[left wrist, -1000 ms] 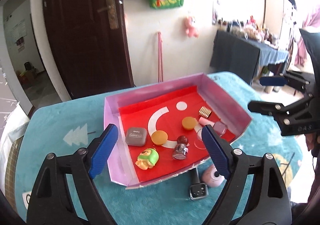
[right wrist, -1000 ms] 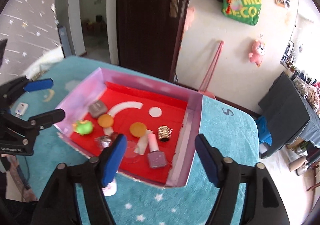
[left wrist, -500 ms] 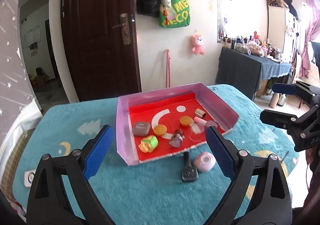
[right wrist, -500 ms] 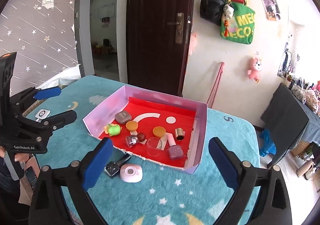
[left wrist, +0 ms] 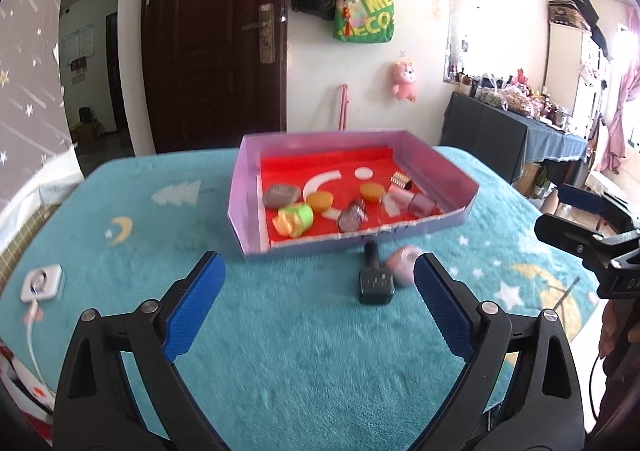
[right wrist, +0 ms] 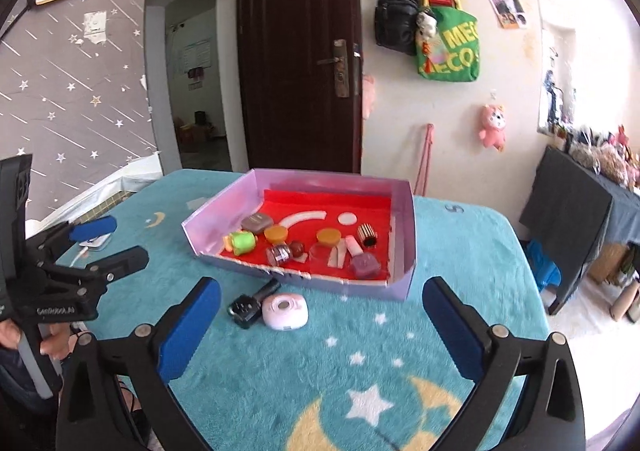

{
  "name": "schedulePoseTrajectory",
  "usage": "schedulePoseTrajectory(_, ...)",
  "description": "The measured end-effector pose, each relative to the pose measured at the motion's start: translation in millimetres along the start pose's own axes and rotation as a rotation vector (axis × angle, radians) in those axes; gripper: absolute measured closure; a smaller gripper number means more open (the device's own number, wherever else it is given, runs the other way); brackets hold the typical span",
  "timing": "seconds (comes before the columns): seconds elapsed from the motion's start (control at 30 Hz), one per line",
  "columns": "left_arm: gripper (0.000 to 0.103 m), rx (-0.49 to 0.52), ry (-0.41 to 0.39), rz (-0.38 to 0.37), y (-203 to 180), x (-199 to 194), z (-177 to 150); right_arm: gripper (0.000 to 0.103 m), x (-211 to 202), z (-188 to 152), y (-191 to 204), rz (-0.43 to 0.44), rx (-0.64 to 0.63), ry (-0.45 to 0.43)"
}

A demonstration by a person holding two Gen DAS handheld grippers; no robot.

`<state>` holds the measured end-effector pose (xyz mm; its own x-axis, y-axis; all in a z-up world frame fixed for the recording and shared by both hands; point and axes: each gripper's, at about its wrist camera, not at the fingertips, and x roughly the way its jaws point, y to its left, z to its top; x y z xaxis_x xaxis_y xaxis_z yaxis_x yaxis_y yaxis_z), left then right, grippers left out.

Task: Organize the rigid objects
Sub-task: 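Withdraw both tools from the box toward the black bottle and pink compact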

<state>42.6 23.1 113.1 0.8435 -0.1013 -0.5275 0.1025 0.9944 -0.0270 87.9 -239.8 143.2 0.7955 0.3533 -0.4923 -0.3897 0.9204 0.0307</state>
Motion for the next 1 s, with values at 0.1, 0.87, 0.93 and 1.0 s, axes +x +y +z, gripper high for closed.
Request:
schedulePoseTrajectory(0.1,0.007,-0.029,0.003,0.011,0,13,-16,0.0,11,-20,-2,-0.029,0.02,0.003)
schedulePoseTrajectory(0.87,0.007,-0.02,0.081,0.038,-25,58,-63,0.0,59,-87,-12,-0.171,0.121,0.065)
schedulePoseTrajectory(0.93,0.007,-0.022,0.084,0.046,-24,60,-64,0.0,63,-90,-13,-0.177,0.127,0.077)
schedulePoseTrajectory(1.0,0.006,-0.03,0.085,0.048,-22,61,-64,0.0,65,-92,-15,-0.179,0.14,0.089)
